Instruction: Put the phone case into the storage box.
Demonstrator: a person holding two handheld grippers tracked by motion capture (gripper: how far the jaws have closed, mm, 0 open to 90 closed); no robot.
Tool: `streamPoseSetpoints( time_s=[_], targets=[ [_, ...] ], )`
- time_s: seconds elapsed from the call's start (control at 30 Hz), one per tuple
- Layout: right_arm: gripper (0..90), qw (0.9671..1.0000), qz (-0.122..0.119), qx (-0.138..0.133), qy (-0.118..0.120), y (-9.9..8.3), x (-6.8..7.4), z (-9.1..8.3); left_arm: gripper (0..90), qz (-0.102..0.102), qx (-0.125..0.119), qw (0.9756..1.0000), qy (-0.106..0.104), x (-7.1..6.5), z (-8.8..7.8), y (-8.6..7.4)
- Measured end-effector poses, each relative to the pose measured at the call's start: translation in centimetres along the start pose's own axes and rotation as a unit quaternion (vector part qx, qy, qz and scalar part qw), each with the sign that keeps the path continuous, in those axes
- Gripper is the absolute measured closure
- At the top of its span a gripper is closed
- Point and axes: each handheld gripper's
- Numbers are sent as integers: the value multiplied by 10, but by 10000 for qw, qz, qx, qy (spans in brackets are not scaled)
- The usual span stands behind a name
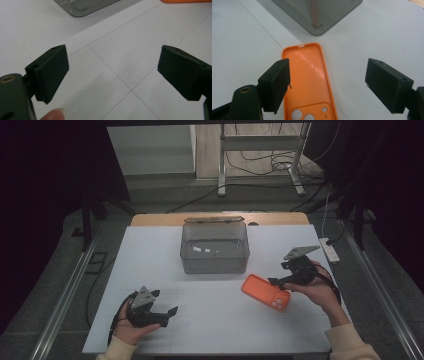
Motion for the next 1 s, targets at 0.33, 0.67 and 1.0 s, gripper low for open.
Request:
streamPoseSetpoints(
  time_s=[0.33,0.67,1.0],
  targets=[
    [216,9999,-66,119,-32,5,-7,2,103,6,3,10000,-2,0,0,0],
    [215,9991,-102,402,23,11,-10,8,102,-11,2,10000,20,0,0,0],
    [213,9974,-94,707,99,15,-17,20,103,11,25,10000,13,0,1,0]
  ],
)
Point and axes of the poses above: each handheld gripper's, and its own axes: z roughly forward along the jaws, y roughly out of its top, x roughly to its left, and after that the axes turned 4 degrees about -z, right-handed
